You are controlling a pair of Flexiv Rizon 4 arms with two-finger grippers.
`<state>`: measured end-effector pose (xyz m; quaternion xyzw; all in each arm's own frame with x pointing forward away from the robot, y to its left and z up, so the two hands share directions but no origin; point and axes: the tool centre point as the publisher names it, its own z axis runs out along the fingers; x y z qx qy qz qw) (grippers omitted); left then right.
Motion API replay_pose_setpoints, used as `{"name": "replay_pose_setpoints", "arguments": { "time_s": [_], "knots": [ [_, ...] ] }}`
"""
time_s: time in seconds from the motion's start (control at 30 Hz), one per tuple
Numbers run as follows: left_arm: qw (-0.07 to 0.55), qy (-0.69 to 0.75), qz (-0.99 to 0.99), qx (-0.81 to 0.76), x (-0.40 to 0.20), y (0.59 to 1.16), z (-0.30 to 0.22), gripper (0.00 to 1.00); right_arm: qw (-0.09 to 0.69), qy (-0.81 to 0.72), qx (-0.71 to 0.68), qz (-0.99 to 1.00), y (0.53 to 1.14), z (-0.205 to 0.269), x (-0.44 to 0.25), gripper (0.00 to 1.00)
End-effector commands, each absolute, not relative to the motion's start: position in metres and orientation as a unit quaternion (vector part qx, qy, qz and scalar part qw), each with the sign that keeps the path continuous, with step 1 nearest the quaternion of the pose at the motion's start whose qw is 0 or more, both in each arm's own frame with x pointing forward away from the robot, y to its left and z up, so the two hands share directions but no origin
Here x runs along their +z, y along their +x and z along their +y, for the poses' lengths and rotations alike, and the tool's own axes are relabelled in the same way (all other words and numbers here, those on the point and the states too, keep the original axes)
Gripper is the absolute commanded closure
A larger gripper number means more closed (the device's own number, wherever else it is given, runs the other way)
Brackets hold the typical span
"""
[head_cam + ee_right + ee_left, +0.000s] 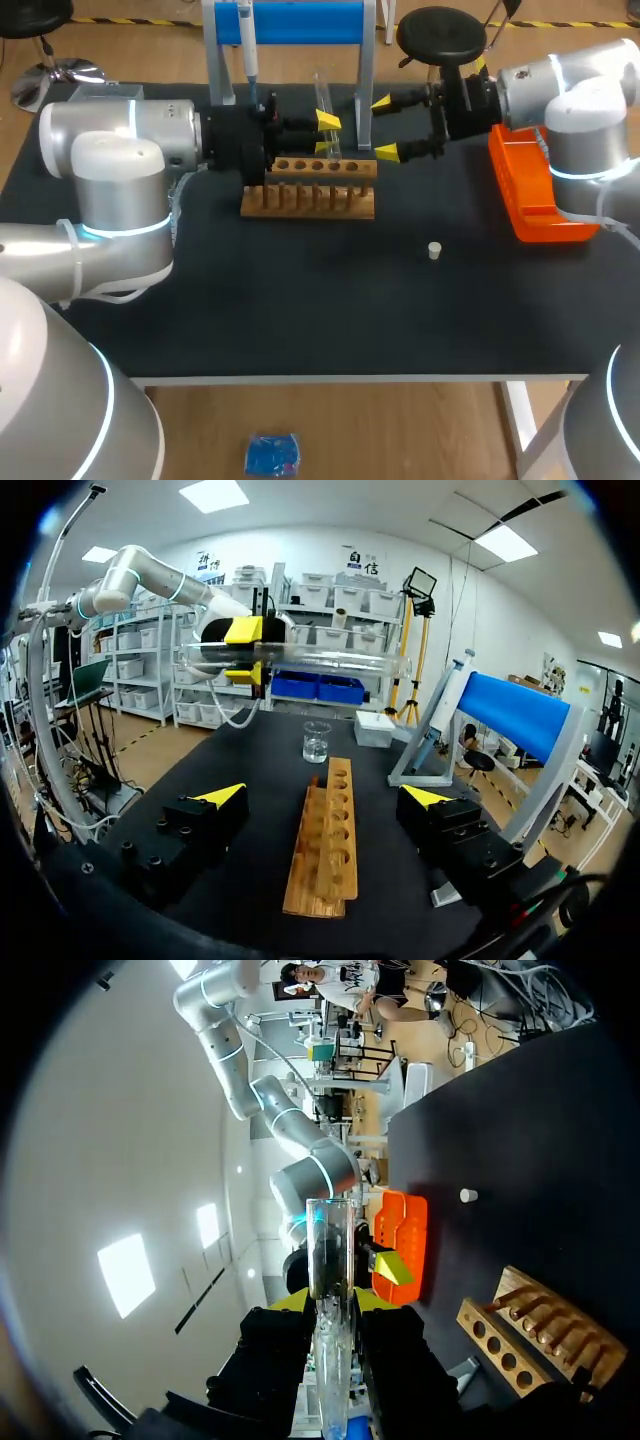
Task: Invert the test tube, pick up the pipette, mount the tip to pipette, aspirate from beaker and dispense into the tube, eject the tip, return the pipette, and cap with the stopper.
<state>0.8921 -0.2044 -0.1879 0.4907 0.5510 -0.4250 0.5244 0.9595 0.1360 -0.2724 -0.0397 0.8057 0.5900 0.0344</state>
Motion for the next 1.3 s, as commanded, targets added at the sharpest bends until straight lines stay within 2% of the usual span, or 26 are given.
{"name": "replay_pose_setpoints", "arguments": {
  "time_s": [0.03, 1.3],
  "knots": [
    [0.526, 0.49, 0.55, -0.424, -0.188, 0.892, -0.205, 1.0, 0.022, -0.045, 0.59, 0.806, 0.964, 0.139, -0.285, 0.0],
    [0.526, 0.49, 0.55, -0.424, -0.188, 0.892, -0.205, 1.0, 0.006, -0.044, 0.564, 0.825, 0.96, 0.13, -0.312, 0.0]
  ]
}}
